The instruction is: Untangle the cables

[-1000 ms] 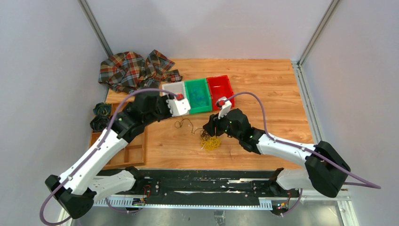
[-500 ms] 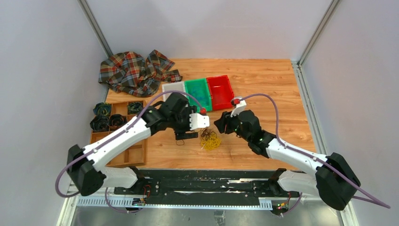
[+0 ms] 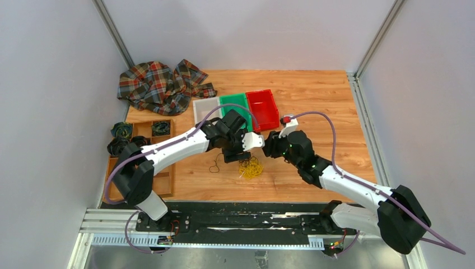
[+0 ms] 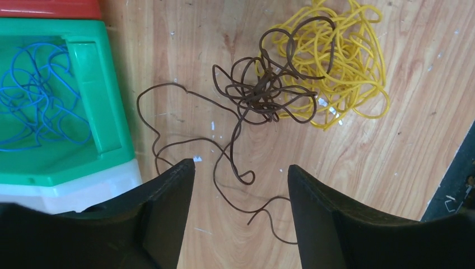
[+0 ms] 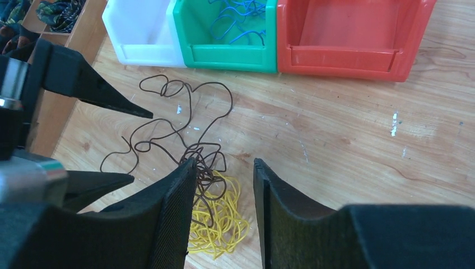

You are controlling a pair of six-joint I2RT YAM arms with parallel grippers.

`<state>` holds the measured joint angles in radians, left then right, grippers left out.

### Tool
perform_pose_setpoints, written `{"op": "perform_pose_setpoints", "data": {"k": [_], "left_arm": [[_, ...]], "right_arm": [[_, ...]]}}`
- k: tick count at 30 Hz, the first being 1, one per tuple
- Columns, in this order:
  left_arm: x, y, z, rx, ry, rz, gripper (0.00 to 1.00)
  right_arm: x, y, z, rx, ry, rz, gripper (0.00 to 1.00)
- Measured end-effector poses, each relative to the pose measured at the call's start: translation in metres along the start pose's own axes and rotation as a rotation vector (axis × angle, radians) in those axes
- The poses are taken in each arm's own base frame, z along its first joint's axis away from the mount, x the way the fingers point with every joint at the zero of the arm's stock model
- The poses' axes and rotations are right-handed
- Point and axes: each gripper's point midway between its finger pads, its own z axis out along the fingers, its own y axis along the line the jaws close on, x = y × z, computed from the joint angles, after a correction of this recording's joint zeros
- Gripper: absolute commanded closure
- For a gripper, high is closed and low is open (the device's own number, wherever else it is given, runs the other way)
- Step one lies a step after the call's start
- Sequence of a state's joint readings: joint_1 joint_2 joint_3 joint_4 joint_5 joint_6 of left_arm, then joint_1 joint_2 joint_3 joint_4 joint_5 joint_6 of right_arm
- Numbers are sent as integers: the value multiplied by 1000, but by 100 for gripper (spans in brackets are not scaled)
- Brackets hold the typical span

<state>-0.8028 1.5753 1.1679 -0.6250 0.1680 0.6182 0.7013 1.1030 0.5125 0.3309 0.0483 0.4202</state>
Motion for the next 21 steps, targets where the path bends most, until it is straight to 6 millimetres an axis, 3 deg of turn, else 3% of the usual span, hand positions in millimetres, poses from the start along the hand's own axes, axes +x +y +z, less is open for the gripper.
{"op": "perform_pose_setpoints", "data": {"k": [3, 7, 9, 15, 21], "left_arm": [[2, 3, 7, -8, 8, -7, 48], [4, 10, 15, -37, 23, -2, 86], [7, 14, 17, -48, 30, -9, 98], [14, 27, 0, -61, 25, -67, 99], [-23, 29, -55, -62, -106, -89, 99]], "right_arm": [[-1, -2, 0, 4, -1, 4, 57], [-1, 2, 1, -26, 1, 11, 49], [0, 7, 3, -52, 4, 15, 39], [6, 20, 8, -146, 16, 31, 35], [16, 57, 12, -290, 24, 6, 35]]}}
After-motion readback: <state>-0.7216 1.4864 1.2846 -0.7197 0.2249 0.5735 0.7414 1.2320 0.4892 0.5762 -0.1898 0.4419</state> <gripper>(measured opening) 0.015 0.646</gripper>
